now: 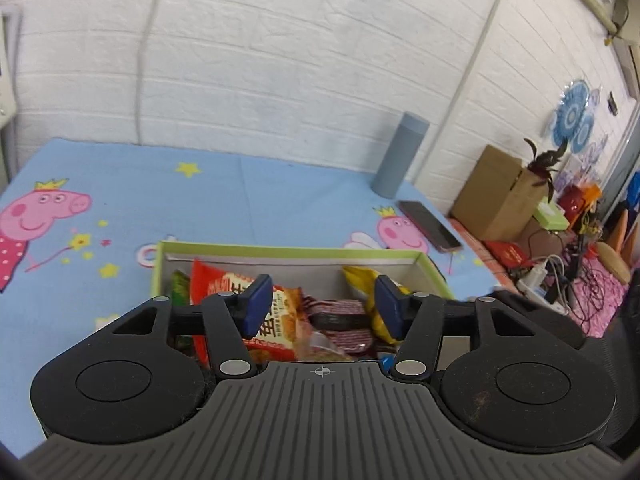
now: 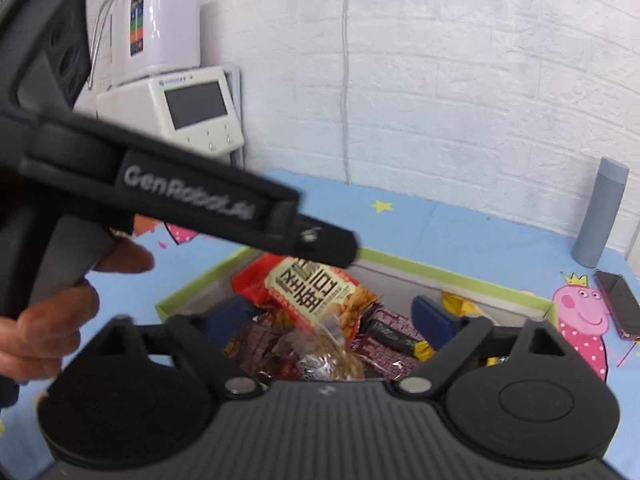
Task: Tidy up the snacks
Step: 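Open the left tool to drop the cookie bag into the box, then move the left tool to the yellow cake bar with red print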
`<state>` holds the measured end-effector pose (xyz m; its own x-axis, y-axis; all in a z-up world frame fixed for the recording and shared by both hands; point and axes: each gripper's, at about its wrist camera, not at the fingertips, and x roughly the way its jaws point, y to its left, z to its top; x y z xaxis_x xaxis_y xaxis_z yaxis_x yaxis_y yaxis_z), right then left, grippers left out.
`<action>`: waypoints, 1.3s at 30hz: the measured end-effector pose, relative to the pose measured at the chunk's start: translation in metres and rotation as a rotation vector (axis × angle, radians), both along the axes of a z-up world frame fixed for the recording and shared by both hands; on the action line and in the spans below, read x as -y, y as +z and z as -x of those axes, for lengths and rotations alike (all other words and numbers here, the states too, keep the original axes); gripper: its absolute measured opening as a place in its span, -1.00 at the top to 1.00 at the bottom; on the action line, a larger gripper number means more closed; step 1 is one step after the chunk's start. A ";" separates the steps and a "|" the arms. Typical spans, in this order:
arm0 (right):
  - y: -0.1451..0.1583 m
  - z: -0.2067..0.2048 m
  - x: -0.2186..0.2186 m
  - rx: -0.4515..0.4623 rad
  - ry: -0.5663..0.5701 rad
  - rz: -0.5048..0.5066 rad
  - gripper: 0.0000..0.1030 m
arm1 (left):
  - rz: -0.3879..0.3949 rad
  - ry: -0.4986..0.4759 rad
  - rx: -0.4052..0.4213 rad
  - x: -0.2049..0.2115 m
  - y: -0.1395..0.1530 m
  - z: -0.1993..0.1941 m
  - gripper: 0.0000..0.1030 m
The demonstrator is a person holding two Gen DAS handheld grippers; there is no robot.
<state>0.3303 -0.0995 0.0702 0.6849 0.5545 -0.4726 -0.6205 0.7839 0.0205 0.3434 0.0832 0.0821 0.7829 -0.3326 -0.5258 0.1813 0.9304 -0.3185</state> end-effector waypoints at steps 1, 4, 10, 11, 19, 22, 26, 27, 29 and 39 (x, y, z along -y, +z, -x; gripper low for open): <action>0.001 0.006 0.006 0.008 -0.009 -0.023 -0.82 | 0.001 0.007 0.008 -0.005 -0.001 0.007 0.10; 0.000 0.037 0.029 -0.015 -0.019 -0.101 -0.94 | -0.014 0.035 0.016 -0.021 -0.004 0.034 -0.04; -0.024 0.109 0.025 -0.097 0.079 -0.152 -0.98 | -0.079 0.121 -0.019 -0.062 -0.030 0.107 -0.25; -0.029 0.121 0.018 -0.125 0.107 -0.145 -0.98 | -0.097 0.134 -0.035 -0.068 -0.037 0.118 -0.25; -0.072 0.165 -0.058 -0.268 0.271 -0.064 -0.98 | -0.163 0.110 -0.173 -0.096 -0.093 0.171 -0.10; -0.076 0.171 -0.082 -0.288 0.317 -0.063 -0.98 | -0.107 0.084 -0.203 -0.100 -0.102 0.173 0.04; -0.081 0.172 -0.105 -0.293 0.355 -0.012 -0.97 | -0.009 -0.001 -0.244 -0.098 -0.108 0.174 0.25; -0.082 0.172 -0.106 -0.293 0.355 -0.001 -0.97 | -0.002 -0.020 -0.251 -0.094 -0.109 0.176 0.26; -0.083 0.172 -0.100 -0.306 0.346 -0.005 -0.97 | 0.006 -0.043 -0.249 -0.086 -0.110 0.181 0.25; -0.089 0.186 -0.045 -0.349 0.254 -0.059 -0.97 | 0.013 -0.128 -0.249 -0.030 -0.110 0.190 0.23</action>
